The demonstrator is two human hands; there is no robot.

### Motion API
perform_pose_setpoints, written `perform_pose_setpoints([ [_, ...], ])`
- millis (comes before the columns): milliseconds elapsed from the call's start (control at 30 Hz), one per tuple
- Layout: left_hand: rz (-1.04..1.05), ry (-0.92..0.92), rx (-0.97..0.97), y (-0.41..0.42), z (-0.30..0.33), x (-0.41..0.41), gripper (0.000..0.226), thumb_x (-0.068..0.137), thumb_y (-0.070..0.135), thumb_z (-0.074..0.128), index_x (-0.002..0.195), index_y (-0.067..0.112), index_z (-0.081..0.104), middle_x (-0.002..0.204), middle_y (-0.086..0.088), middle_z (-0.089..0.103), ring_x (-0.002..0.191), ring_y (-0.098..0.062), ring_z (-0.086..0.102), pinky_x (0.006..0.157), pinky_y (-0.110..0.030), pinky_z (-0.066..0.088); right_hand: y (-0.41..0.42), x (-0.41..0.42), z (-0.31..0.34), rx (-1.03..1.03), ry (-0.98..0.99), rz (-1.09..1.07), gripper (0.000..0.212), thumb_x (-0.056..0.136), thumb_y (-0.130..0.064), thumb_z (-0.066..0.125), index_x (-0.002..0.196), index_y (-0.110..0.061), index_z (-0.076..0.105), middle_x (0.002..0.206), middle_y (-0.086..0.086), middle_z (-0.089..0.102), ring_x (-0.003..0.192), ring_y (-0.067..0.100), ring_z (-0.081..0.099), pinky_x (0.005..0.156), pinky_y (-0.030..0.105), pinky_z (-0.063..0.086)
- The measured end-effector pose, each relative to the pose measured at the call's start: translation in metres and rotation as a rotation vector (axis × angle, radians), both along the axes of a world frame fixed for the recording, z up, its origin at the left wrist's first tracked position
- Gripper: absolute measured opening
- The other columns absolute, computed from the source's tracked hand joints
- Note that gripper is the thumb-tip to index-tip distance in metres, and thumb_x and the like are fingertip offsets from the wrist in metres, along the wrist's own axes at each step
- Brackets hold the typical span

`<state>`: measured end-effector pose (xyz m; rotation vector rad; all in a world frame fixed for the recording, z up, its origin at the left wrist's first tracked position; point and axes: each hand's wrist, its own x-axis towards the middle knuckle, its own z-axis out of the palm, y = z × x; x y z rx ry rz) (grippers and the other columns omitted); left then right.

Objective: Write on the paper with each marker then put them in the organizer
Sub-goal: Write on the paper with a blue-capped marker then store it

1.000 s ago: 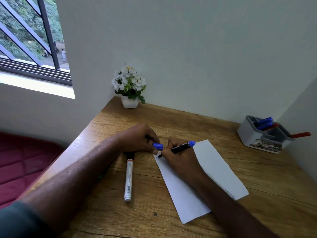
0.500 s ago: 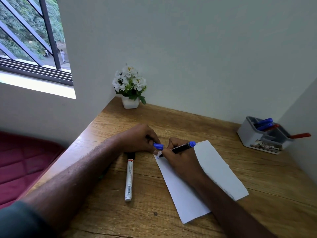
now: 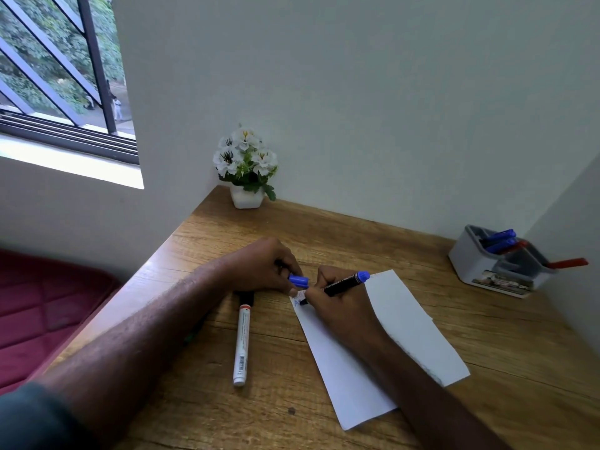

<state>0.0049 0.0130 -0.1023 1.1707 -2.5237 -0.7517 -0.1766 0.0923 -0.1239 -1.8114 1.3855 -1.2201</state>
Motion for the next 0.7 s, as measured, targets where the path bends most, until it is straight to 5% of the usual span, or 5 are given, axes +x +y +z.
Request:
perform_pose_setpoints([
  [700,-0.008,-0.001,0.008,-0.0001,0.0005,-0.0001,0.035,0.079,0.029,0.079,0.113,0.024,0.071,0.088,0.011,0.064,0.082,-0.008,0.058,0.074,-0.024,0.047,-0.0036,-0.0029,-0.0019,0.019,-0.002,-0.08,0.048,0.085,-0.002,0.066,0.054,-0.024,0.037,0.045,-0.013,0.04,0.048,0.004,0.037,0.049,0.013,0.032],
])
